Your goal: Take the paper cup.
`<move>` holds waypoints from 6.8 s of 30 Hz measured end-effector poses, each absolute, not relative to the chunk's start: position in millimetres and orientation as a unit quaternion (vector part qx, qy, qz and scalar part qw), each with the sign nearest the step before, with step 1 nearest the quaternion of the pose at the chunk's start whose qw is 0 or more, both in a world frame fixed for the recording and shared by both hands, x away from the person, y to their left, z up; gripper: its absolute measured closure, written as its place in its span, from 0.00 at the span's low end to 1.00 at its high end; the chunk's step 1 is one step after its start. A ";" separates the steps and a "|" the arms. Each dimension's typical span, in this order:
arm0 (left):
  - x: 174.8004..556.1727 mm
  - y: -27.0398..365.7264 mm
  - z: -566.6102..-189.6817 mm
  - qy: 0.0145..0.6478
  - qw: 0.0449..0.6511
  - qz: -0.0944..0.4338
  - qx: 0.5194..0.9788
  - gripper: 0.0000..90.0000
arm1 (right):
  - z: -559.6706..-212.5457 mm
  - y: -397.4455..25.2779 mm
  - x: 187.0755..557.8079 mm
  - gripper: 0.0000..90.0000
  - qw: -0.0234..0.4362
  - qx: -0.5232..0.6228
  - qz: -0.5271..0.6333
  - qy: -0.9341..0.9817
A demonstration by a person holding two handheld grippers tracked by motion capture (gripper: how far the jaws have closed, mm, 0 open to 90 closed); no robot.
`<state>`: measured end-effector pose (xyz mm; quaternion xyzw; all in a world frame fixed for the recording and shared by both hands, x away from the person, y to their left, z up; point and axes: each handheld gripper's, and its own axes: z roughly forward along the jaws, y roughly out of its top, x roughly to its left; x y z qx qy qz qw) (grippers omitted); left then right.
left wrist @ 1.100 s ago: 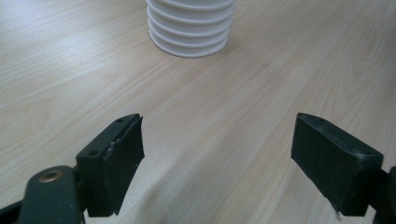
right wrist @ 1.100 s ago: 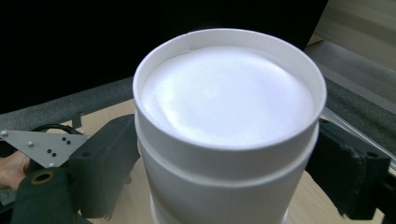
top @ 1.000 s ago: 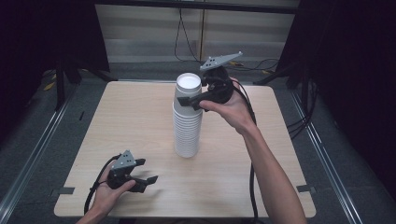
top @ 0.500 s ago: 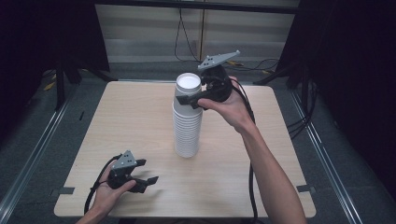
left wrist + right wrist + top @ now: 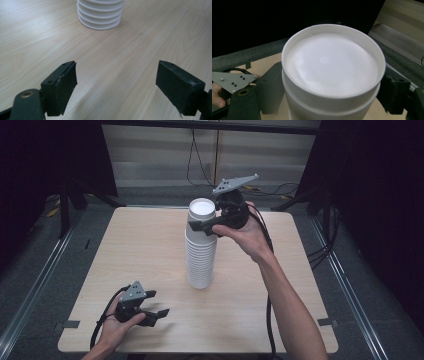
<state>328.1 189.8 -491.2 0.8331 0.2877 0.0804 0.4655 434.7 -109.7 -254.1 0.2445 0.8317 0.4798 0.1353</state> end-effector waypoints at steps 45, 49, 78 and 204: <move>327.7 189.5 -491.5 0.289 0.462 0.081 0.834 0.19 | -230.2 -121.5 426.0 0.24 0.160 0.237 0.577 0.765; 327.9 189.2 -491.8 0.290 0.462 0.081 0.834 0.19 | -227.2 -122.5 423.6 0.24 0.163 0.232 0.585 0.759; 328.7 189.4 -493.0 0.291 0.466 0.091 0.830 0.20 | -215.3 -146.0 414.0 0.24 0.169 0.243 0.658 0.692; 326.9 102.0 -466.9 0.171 0.582 -0.009 0.795 0.12 | -438.6 -145.2 329.1 0.25 -0.011 0.263 0.602 0.754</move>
